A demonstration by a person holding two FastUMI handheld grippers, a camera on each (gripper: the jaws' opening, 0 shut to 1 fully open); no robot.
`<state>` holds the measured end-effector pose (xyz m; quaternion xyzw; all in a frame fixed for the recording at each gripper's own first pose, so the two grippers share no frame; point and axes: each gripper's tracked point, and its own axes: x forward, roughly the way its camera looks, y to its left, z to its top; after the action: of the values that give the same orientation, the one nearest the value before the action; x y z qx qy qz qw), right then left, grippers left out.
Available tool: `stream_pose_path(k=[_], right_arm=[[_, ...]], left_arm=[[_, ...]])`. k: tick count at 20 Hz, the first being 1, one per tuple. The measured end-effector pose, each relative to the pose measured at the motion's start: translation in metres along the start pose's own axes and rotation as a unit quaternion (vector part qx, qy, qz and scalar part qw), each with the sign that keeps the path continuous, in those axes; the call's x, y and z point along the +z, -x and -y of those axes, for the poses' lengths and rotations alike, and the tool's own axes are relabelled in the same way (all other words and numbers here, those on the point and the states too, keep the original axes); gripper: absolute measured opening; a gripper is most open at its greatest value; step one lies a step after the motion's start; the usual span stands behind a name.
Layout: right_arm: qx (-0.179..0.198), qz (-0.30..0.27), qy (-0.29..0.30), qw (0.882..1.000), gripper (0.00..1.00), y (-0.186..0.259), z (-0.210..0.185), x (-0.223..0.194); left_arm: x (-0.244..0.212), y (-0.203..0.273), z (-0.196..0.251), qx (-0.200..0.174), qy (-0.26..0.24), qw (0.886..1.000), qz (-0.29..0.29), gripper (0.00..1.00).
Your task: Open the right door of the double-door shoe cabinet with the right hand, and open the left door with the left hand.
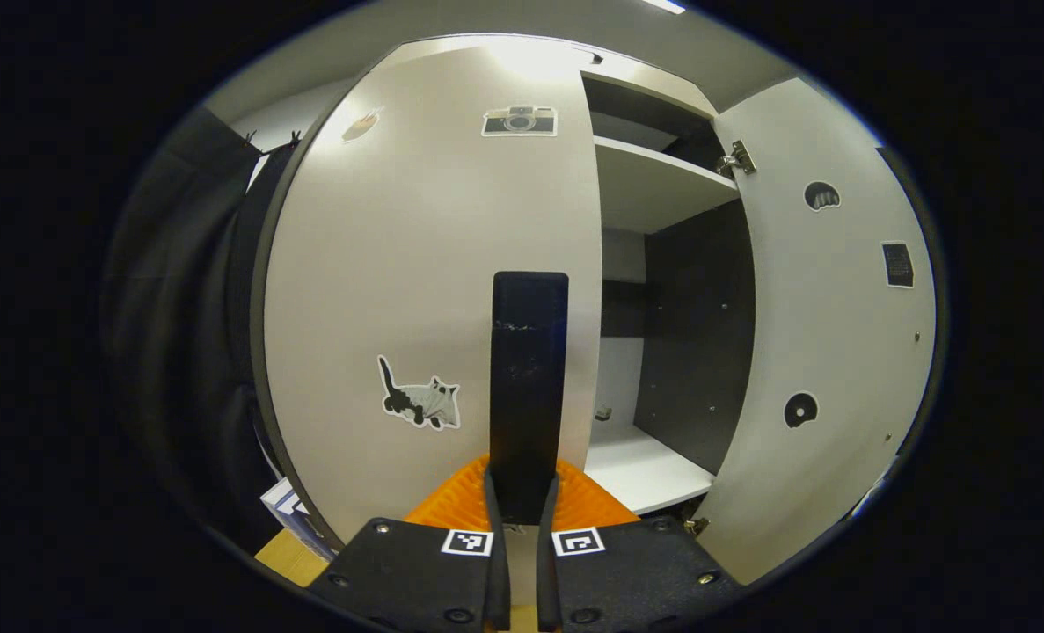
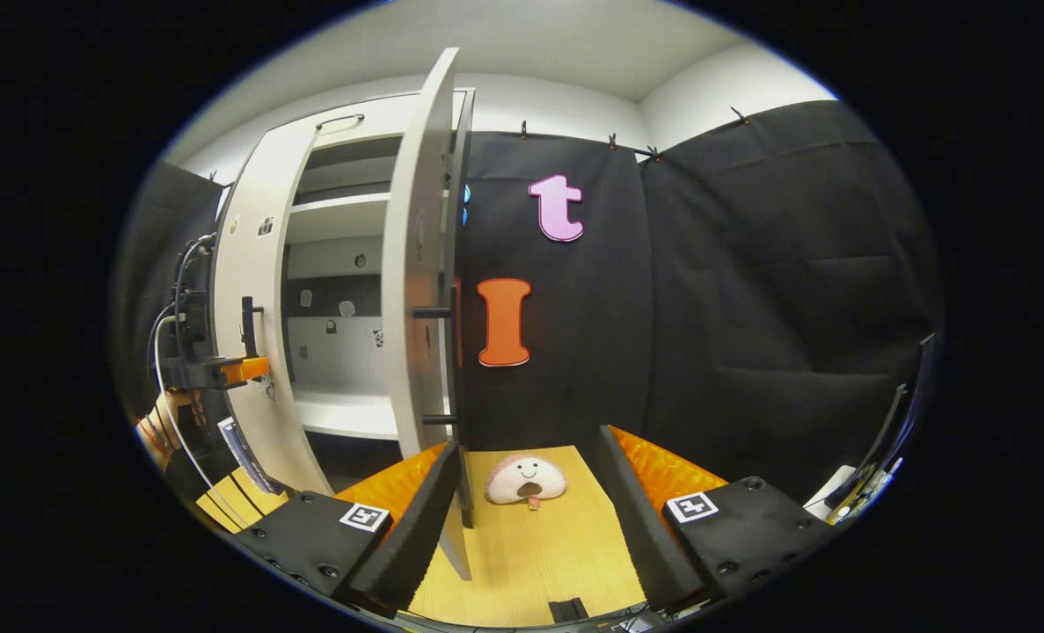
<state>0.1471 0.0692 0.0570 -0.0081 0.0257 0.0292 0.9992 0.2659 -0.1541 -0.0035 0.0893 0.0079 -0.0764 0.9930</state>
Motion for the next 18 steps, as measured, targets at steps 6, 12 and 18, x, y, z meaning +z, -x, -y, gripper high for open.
stream_pose_path(k=[6, 12, 18], right_arm=[[-0.011, 0.010, -0.003, 1.000, 0.94, 0.022, -0.036, 0.000], [-0.016, -0.006, -0.010, 1.000, 0.99, 0.031, -0.075, -0.016], [-0.021, 0.001, -0.014, 1.000, 0.94, 0.030, -0.093, -0.011]], left_arm=[[-0.002, 0.011, -0.006, -0.020, 0.007, 1.000, -0.002, 0.11], [-0.002, 0.023, -0.016, -0.048, 0.023, 0.999, 0.000, 0.11], [-0.004, 0.043, -0.027, -0.065, 0.046, 0.997, 0.002, 0.11]])
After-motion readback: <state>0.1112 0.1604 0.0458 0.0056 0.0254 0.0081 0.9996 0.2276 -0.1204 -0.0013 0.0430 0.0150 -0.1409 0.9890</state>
